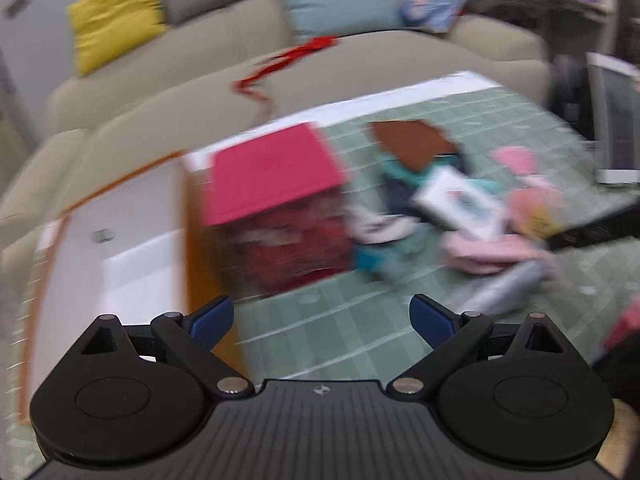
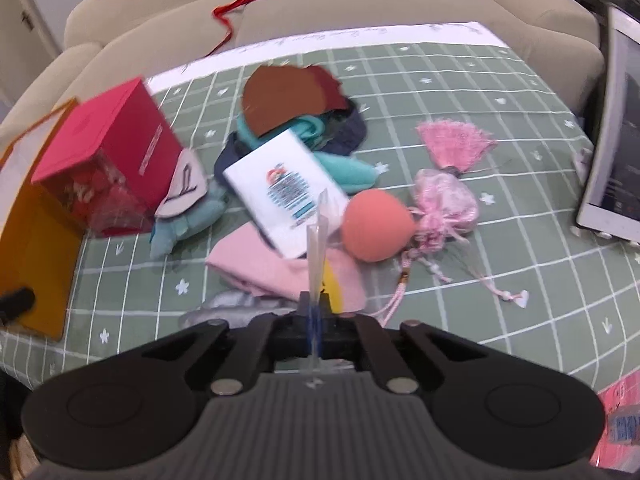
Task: Organize soft objects
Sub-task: 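Move the left tool to the silver fabric pouch and close on it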
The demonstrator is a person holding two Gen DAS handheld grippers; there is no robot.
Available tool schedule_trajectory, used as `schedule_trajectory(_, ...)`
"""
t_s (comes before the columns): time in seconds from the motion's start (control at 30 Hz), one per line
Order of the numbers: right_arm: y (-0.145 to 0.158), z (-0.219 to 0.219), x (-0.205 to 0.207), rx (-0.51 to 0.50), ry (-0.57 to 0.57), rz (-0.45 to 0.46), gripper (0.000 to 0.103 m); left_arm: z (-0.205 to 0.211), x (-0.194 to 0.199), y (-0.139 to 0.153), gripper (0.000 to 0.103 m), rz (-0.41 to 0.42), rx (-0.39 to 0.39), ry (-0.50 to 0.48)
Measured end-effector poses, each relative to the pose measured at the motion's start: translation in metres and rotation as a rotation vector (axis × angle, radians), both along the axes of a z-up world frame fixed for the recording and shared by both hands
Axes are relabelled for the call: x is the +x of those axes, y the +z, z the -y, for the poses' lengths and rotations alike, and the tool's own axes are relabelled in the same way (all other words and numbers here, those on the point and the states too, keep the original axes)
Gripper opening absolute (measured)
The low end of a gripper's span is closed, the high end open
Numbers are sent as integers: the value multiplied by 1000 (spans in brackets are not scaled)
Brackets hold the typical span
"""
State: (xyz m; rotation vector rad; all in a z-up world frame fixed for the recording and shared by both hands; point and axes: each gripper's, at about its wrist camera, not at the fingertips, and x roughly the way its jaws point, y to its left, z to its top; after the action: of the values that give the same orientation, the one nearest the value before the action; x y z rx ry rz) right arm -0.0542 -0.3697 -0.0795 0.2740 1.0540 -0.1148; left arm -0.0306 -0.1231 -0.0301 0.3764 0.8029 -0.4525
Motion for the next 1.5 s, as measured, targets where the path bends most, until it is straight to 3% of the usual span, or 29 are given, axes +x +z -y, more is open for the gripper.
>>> schedule_trajectory(0.1, 8, 15, -4, 19, -34, 19, 0, 27, -9, -19, 103, -66, -28, -183)
schedule_trajectory(0.17, 12, 25, -7, 30, -55, 30, 0, 48, -19, -30, 103, -51, -18, -292)
schedule_trajectory(0.23, 15, 32, -9, 38, -68, 38, 0, 70, -30, -41, 103, -21, 31, -365)
schedule_trajectory(0.37, 15, 38, -11, 60, -86, 46, 0, 101, -34, -62, 103, -42, 85, -421)
schedule_trajectory(0.83, 13, 47, -14, 130, -110, 65, 5, 130, -11, -98, 103, -141, 92, -351)
schedule_trajectory(0.93, 15, 47, -15, 132, -110, 69, 5, 132, -8, -105, 97, -158, 111, -335)
schedule_trajectory(1.17, 13, 46, -14, 143, -110, 66, 6, 118, -3, -110, 96, -176, 3, -317)
schedule_trajectory(1.33, 12, 46, -13, 141, -108, 64, 6, 110, -13, -108, 76, -107, -8, -318)
schedule_trajectory(1.5, 12, 45, -12, 130, -100, 68, 6, 105, -19, -107, 71, -74, -29, -270)
